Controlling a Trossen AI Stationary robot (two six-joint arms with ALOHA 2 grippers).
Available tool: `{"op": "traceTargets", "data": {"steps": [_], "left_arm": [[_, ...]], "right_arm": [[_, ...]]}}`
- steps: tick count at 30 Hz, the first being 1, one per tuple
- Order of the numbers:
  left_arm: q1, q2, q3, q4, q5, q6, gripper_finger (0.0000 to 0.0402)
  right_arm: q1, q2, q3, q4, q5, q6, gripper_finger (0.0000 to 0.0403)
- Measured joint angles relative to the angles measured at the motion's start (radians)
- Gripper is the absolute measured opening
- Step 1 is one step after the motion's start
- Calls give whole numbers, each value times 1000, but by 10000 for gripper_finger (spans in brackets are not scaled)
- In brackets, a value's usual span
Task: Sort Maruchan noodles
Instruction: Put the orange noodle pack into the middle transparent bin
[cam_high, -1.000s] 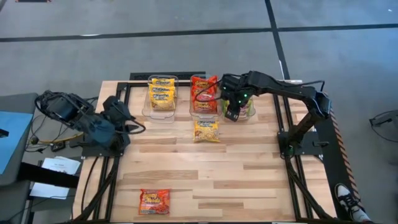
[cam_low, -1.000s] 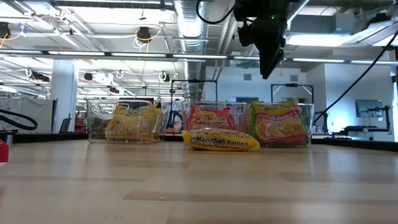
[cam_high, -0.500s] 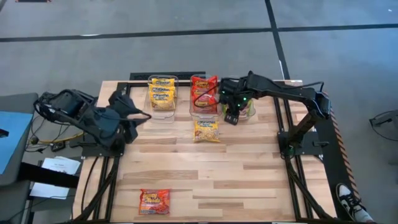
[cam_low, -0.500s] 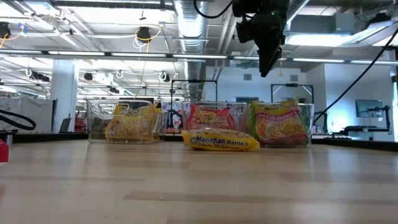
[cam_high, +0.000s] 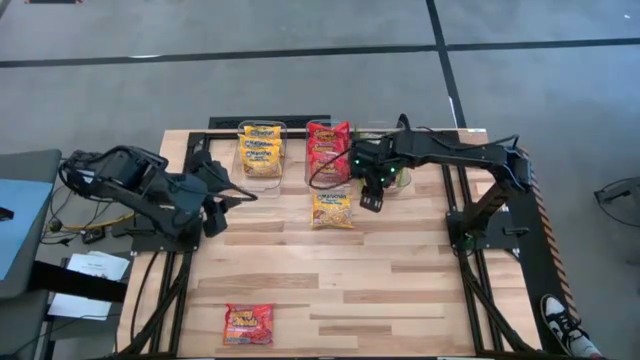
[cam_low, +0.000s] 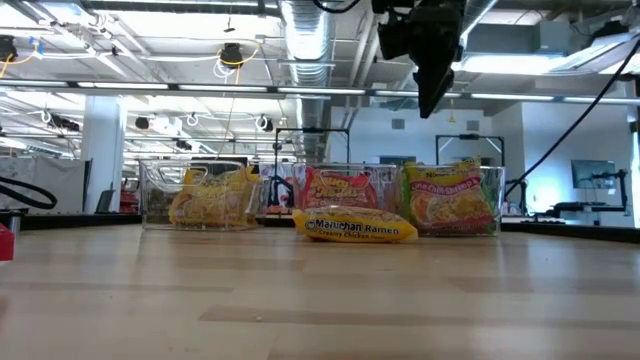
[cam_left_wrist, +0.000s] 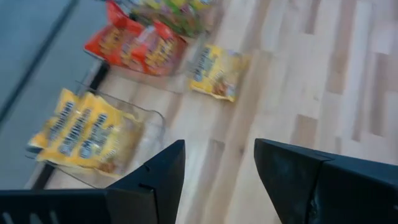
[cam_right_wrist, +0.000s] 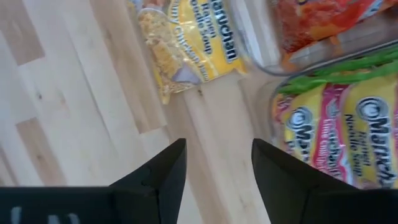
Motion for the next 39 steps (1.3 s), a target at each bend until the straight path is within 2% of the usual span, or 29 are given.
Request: {"op": "traceTargets", "data": {"steps": [8, 11, 14, 21, 24, 32, 39], "left_arm": [[17, 0, 0, -42, 295, -39, 181], [-22, 0, 0, -78, 347, -91, 181], [-79, 0, 0, -103, 345, -121, 181], [-238, -3, -14, -99, 246, -192, 181], [-295, -10, -88, -63, 220, -228, 181], [-413, -26, -312, 93, 242, -311, 180], [-448, -27, -466, 307, 329, -231, 180]], "right_arm": [[83, 0, 0, -4, 1, 145, 226], [115, 0, 0, -4, 1, 233, 226], [151, 0, 0, -4, 1, 308, 227], [257, 0, 0, -4, 0, 487, 227], [308, 0, 0, -2, 0, 549, 227], [417, 0, 0, 63, 0, 675, 227], [473, 0, 0, 152, 2, 745, 227]]}}
